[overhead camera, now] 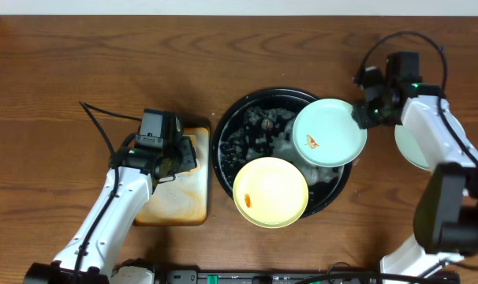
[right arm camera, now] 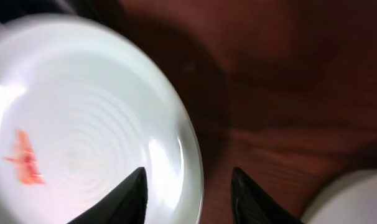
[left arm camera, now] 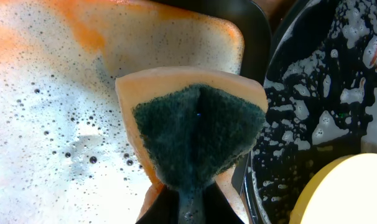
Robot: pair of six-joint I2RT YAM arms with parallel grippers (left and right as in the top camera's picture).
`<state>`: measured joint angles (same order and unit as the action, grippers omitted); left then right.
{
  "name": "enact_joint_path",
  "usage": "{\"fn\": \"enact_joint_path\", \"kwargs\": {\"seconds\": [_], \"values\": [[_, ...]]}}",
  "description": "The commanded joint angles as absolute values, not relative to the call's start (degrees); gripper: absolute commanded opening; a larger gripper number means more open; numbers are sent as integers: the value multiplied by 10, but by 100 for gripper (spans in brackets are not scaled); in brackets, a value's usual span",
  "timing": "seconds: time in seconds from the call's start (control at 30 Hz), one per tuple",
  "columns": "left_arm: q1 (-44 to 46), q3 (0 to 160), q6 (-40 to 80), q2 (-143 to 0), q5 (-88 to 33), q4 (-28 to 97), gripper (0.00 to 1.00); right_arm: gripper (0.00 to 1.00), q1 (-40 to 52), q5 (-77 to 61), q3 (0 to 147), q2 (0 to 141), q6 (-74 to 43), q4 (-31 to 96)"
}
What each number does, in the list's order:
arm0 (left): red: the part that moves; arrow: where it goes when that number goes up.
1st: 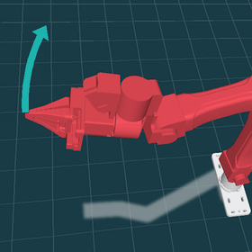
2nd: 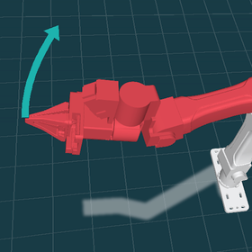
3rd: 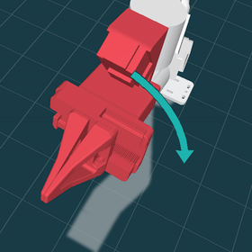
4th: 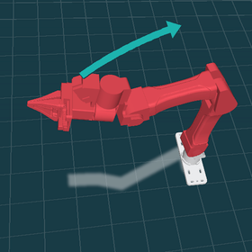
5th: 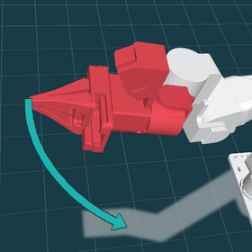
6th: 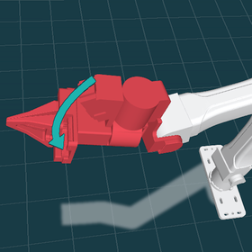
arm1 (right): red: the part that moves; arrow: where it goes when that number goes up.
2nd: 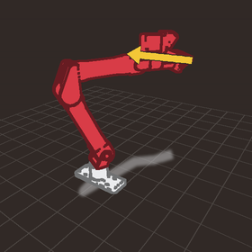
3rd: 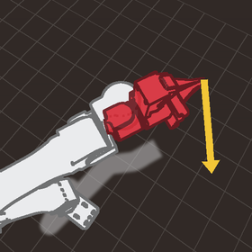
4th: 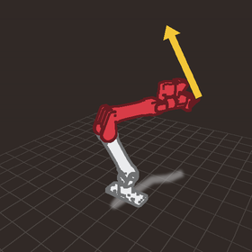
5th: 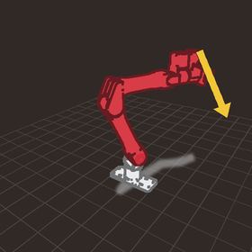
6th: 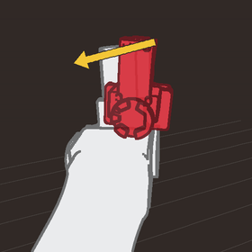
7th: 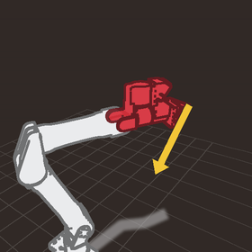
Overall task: Clean dirty plates on tray and stack at the side
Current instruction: 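Reach right gripper to the rim of the second pale green plate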
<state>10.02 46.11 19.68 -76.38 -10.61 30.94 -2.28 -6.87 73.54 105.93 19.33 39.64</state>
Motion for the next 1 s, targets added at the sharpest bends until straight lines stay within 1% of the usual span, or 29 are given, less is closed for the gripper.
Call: {"fn": "enact_joint_path", "kwargs": {"seconds": [0.0, 0.07, 0.17, 0.23, 0.27, 0.3, 0.43, 0.6, 0.8, 0.97], "values": [[100, 475, 202, -759, -107, 310, 7, 33, -19, -57, 740, 1085, 226, 403], [100, 475, 202, -759, -107, 310, 8, 25, -19, -72, 740, 1089, 225, 406], [100, 475, 202, -759, -107, 310, 8, 20, -19, -92, 740, 1086, 209, 407], [100, 475, 202, -759, -107, 310, 8, 7, -18, -93, 740, 1086, 177, 407], [100, 475, 202, -759, -107, 310, 8, 2, -18, -92, 740, 1086, 158, 407], [100, 475, 202, -759, -107, 310, 8, 1, -18, -92, 740, 1086, 132, 409], [100, 475, 202, -759, -107, 310, 8, 1, -18, -81, 740, 1086, 21, 421], [100, 475, 202, -759, -107, 309, 8, 1, -17, -69, 740, 1086, -67, 432], [100, 475, 202, -759, -107, 306, 8, 1, 2, -58, 740, 1086, -116, 440], [100, 475, 202, -759, -107, 306, 8, 1, 19, -30, 740, 1086, -101, 439]]}}
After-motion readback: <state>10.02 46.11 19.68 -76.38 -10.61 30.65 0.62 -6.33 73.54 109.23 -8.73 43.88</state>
